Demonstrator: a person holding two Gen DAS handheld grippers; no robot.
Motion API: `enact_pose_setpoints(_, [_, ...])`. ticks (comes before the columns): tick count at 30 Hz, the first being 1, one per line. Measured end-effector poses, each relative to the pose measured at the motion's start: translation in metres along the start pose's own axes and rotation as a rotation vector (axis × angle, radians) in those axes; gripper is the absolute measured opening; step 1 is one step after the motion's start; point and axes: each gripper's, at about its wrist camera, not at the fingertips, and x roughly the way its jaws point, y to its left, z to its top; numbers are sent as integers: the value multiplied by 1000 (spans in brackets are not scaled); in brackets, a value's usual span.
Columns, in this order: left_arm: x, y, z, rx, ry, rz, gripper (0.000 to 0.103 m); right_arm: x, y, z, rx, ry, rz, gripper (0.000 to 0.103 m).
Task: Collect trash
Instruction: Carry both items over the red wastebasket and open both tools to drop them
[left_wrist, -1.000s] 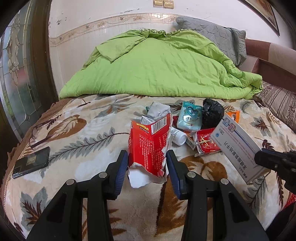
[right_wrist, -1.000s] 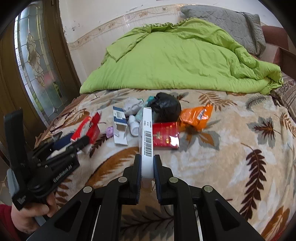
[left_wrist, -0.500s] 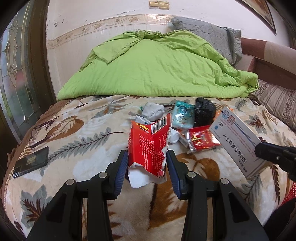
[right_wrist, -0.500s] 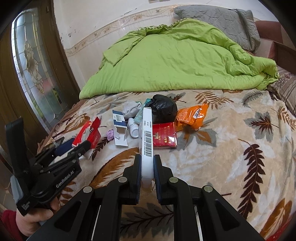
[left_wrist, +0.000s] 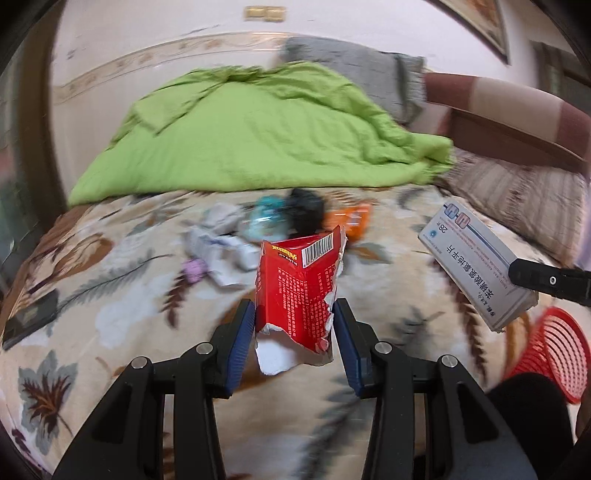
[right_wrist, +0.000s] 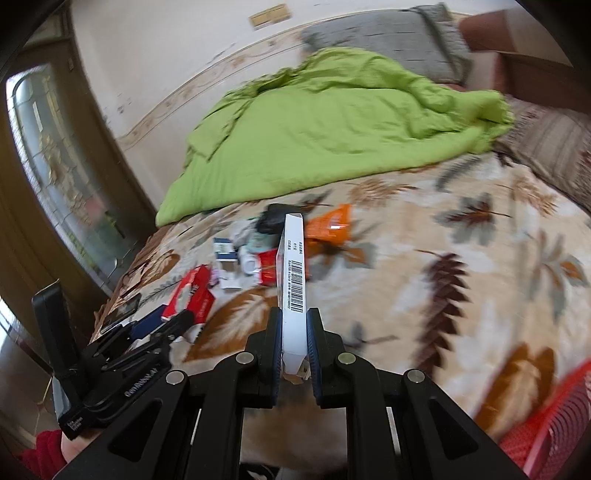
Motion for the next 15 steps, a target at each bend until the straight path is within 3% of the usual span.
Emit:
enact_pose_setpoints(5, [-13,-60,8,102,-6,-150,43,-52,-57,-12,106,-19,-75,14])
enact_pose_setpoints(10, [-23,-132,16,193,17,-337,44,-120,-115,-30,186,-70,-231,14])
enact_pose_setpoints(15, [-23,-206,16,257,98,-534,45,-179,-162,-51,284,-96,-350,14])
